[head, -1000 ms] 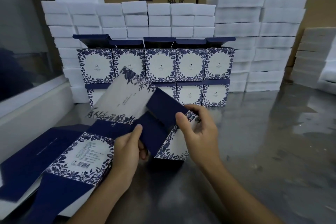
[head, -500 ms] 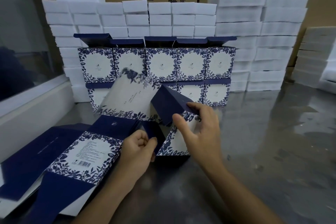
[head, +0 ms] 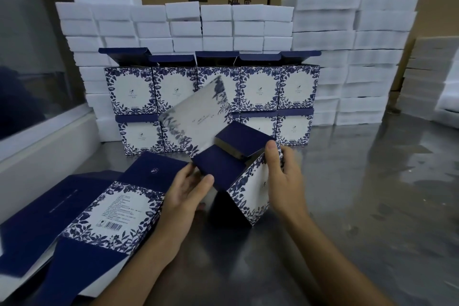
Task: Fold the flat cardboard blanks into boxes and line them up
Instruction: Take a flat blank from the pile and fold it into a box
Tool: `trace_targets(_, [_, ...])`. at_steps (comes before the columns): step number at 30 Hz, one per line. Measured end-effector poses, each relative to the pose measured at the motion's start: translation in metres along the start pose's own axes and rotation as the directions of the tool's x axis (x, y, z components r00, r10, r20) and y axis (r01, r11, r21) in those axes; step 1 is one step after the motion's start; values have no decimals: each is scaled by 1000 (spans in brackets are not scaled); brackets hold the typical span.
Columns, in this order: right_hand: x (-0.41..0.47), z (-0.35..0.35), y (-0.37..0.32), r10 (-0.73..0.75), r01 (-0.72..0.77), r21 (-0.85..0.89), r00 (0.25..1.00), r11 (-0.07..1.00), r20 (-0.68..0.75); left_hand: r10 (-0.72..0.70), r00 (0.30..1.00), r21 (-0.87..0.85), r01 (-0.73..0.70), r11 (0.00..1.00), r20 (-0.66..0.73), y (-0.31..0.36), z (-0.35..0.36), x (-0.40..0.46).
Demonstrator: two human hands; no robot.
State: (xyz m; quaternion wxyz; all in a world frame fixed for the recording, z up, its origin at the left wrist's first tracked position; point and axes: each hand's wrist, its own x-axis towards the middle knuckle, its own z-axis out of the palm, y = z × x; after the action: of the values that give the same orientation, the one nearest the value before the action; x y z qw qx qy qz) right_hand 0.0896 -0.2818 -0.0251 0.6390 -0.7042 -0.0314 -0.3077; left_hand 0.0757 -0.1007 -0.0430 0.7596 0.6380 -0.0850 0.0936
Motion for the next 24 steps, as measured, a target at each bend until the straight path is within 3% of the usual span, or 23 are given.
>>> trace_targets(9, [0,8,16,234,-240,89,970,967,64,173,977,191,-147,970,-126,-6,-11,8])
trace_targets(16, [-1,4,6,390,-470,283,872,836,297,142,976,178,-112,978,-166,-3,-13,9])
trace_targets(18, [-1,4,9,390,-448,257,887,856,246,129,985,163,-109,981,-117,-3,-15,9])
trace_targets(20, [0,4,13,264,-295,190,949,936,175,116,992,148,-108,983,-50,-4,-16,8])
trace_targets(22, [1,4,17,129,-141,102,985,985,112,139,990,205,-135,969,-7,-5,-15,6])
trace_targets(24, [2,4,18,108,-116,95,991,989,85,211,978,315,-201,927,5,-5,-13,3])
